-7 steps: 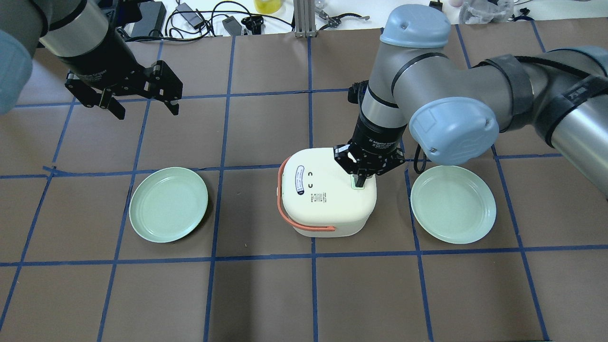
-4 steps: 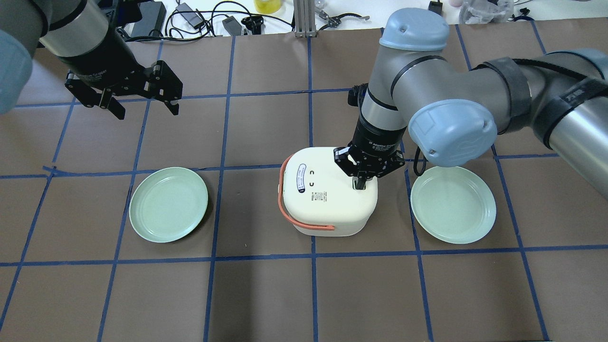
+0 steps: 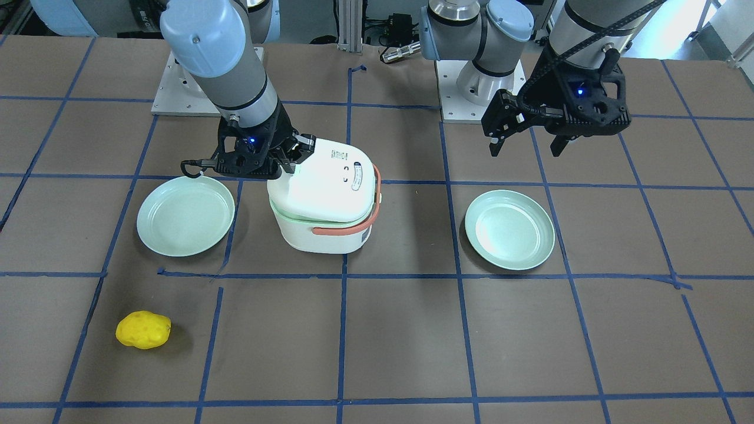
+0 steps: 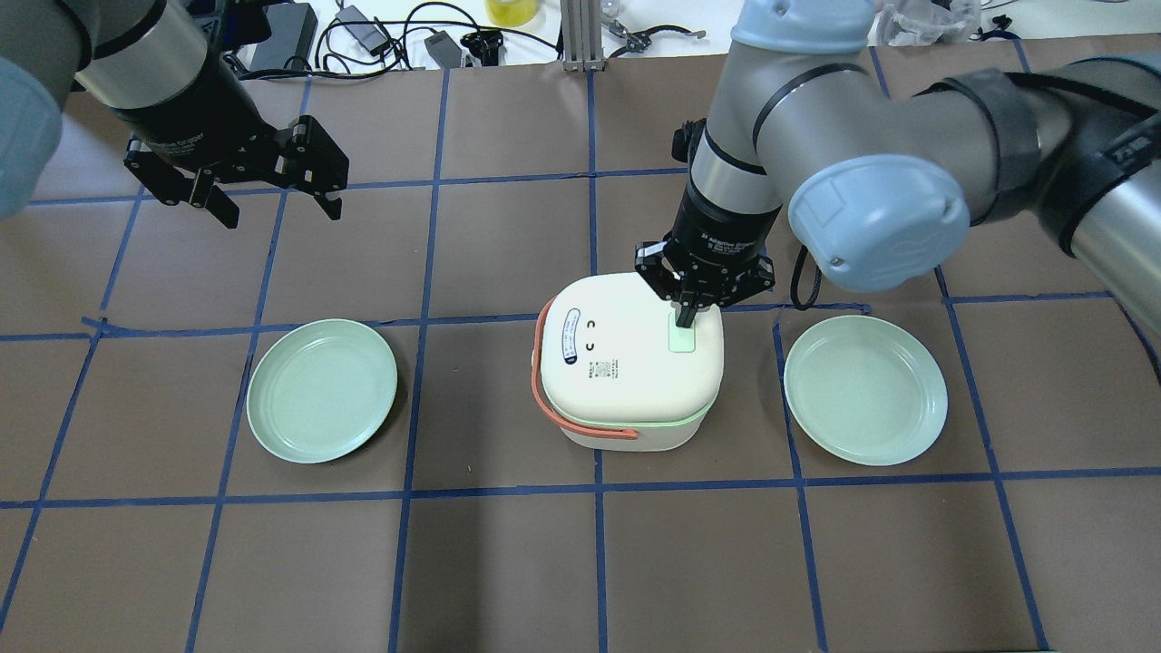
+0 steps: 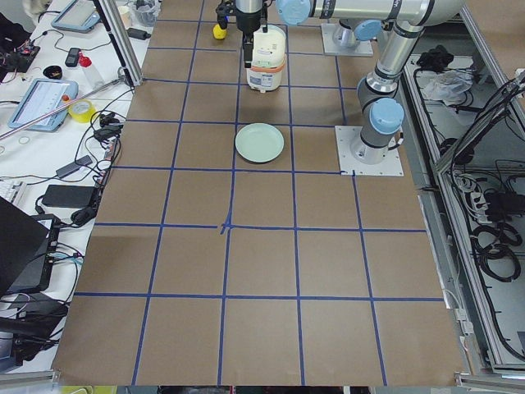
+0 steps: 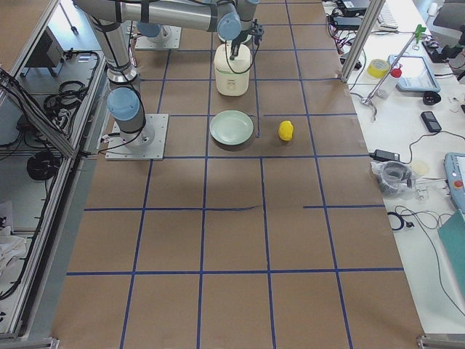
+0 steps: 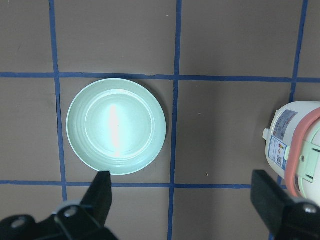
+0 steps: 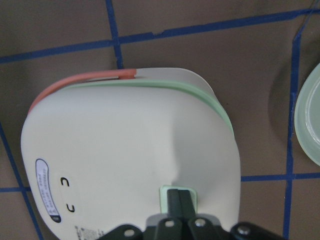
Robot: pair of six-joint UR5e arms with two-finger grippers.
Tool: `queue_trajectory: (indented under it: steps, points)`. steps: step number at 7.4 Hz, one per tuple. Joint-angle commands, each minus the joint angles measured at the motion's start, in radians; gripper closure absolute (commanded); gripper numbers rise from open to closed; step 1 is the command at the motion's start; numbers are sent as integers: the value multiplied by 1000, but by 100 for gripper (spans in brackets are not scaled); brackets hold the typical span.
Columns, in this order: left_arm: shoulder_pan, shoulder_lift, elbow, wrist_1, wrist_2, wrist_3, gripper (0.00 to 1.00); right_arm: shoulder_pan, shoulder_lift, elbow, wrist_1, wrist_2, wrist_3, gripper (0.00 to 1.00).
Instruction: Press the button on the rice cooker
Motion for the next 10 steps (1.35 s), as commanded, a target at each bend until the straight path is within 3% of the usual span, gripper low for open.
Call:
queue_trajectory:
  steps: [1,2,3,5,10]
  points:
    - [0,0,0,0,0,-1,0,-3,-13,-112,20,-27,111,67]
    - [0,0,0,0,0,0,0,-15,-13,-137,20,-79,108,40]
    - [0,0,0,0,0,0,0,-18,-12,-142,18,-111,96,0]
    - [0,0,0,0,0,0,0,-29,-16,-145,21,-200,-49,0]
    - [0,0,0,0,0,0,0,-162,-53,-148,123,-205,-283,0]
